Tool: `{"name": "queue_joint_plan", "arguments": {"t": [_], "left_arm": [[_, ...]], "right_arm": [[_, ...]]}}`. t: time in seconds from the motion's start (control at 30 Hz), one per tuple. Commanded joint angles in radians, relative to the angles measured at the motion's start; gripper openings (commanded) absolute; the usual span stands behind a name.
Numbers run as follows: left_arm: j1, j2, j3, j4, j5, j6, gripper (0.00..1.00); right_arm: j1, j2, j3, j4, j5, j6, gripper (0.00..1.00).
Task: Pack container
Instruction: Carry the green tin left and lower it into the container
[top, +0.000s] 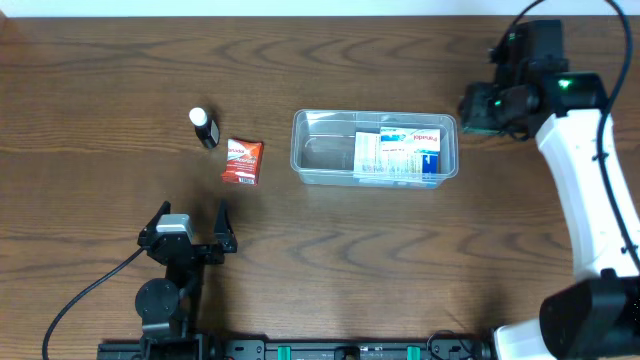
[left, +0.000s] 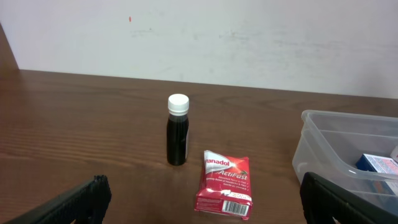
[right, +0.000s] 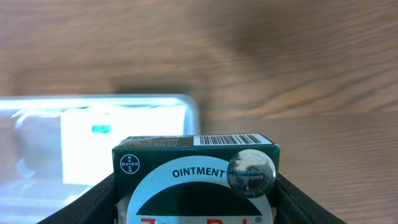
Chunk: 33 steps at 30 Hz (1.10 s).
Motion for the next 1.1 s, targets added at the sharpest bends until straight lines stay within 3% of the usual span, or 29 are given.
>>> {"name": "queue_joint_plan", "arguments": {"t": [0.0,0.47,1.07], "left_arm": [[0.004,-0.005,-0.015,-0.033,0.018,-0.005,0.98],[0.004,-0.005,-0.015,-0.033,0.018,-0.005,0.98],[0.004,-0.005,-0.015,-0.033,0.018,-0.005,0.98]], "right_arm": [[0.081,-0.020,0.001,-0.015,-0.015,0.049,0.57],[0.272,0.118,-0.027,0.011,0.039,0.163,0.60],[0.284,0.203,-0.036,-0.050,0.115,0.166,0.61]]}}
